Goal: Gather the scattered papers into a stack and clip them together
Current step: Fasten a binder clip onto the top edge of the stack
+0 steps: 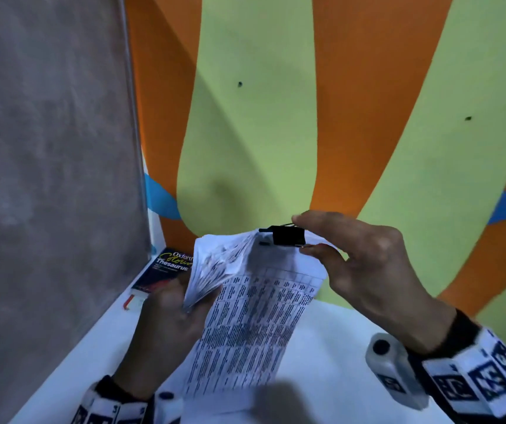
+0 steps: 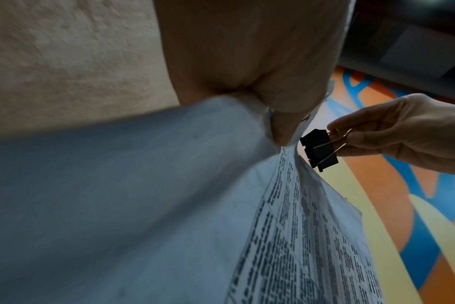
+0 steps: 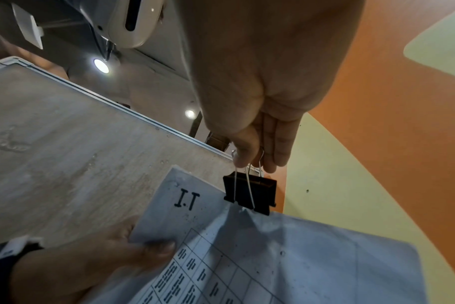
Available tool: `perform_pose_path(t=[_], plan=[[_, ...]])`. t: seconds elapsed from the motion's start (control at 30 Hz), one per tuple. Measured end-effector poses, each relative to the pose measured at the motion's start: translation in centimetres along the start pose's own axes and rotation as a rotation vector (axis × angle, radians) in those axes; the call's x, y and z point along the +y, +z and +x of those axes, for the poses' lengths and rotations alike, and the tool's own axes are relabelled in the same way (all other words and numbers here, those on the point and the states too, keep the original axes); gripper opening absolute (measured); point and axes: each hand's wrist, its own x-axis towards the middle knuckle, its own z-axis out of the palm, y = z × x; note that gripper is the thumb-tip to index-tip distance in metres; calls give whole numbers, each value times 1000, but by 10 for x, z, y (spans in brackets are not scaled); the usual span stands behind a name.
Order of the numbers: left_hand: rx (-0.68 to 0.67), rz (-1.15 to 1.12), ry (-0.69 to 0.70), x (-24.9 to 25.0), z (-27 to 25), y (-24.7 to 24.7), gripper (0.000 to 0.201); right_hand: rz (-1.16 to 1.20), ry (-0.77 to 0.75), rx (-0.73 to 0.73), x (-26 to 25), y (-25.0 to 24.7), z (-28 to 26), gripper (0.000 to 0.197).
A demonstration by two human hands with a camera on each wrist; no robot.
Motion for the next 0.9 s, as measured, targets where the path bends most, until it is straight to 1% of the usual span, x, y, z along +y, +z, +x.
perform_pose_path(t=[0.1, 0.13, 0.2, 0.23, 0.3, 0.37, 0.4, 0.47, 0.57, 0.67, 0.77, 0.9], plan=[[-32, -43, 22, 11, 0, 8, 34, -31, 3, -22, 1, -11, -5, 40], [-43, -32, 39, 16, 0, 9, 27, -32, 5, -25, 1, -14, -7, 39], [-100, 6, 63, 27, 0, 11, 3, -32, 14, -24, 5, -19, -10, 40], [-108, 26, 80, 31, 0, 12, 7, -35, 14, -22, 6, -21, -11, 41], [-143, -2, 102, 27, 0, 14, 7, -41, 11, -21, 8, -27, -12, 42], [-188, -56, 95, 21, 1, 15, 29, -32, 31, -41, 8, -33, -10, 42], [-208, -65, 86, 18, 1, 15, 36, -22, 41, -61, 8, -36, -9, 40], [-225, -76, 90, 13, 2, 17, 39, -3, 57, -86, 9, -40, -8, 32], [-239, -90, 104, 14, 4, 21, 39, 48, 134, -69, 14, -47, -7, 21], [-260, -78, 117, 14, 7, 23, 37, 82, 205, -85, 14, -53, -4, 20], [-270, -69, 137, 11, 10, 26, 28, 88, 214, -124, 13, -54, -3, 21], [-272, -114, 186, 16, 15, 29, 19, 97, 208, -170, 14, -50, -2, 22]])
